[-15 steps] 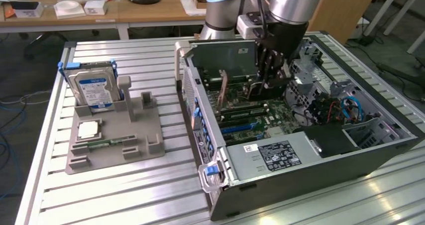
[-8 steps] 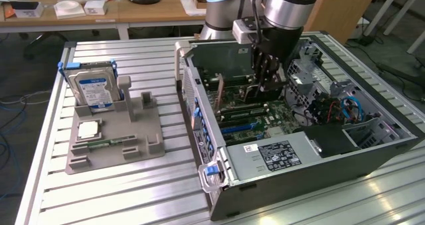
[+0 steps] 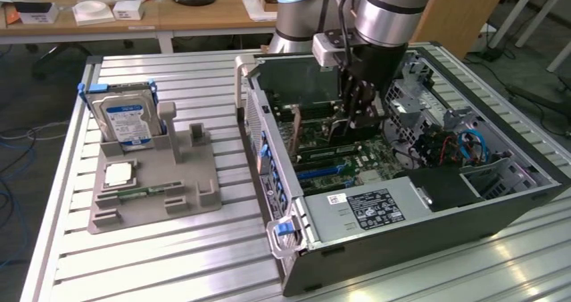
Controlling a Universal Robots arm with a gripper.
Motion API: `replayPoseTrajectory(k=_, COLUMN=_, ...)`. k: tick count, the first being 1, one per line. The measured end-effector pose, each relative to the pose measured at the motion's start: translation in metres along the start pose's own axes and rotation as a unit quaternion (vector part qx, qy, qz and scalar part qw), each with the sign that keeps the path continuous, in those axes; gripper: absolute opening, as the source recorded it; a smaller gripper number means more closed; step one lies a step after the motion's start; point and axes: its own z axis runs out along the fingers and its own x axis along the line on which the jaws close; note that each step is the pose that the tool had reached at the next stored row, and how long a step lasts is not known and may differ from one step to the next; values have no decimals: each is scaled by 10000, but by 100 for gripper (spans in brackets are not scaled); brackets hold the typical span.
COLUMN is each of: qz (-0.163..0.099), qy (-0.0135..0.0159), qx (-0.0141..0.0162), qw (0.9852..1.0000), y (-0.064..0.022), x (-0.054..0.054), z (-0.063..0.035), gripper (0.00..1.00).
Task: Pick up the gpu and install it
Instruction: 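Insert the gpu into the slot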
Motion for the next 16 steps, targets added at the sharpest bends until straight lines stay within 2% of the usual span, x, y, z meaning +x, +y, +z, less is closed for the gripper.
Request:
replayPoseTrajectory(k=4, qz=1, qy=0, qx=0, qw=10000, y=22, x=43, z=64, gripper=26)
replayPoseTrajectory(k=8, qz=0, qy=0, qx=0, qw=10000, y=87, x=47, z=137, gripper=26)
replayPoseTrajectory(k=16, qz=0, qy=0, qx=0, qw=10000, y=108, x=77, z=281, gripper=26)
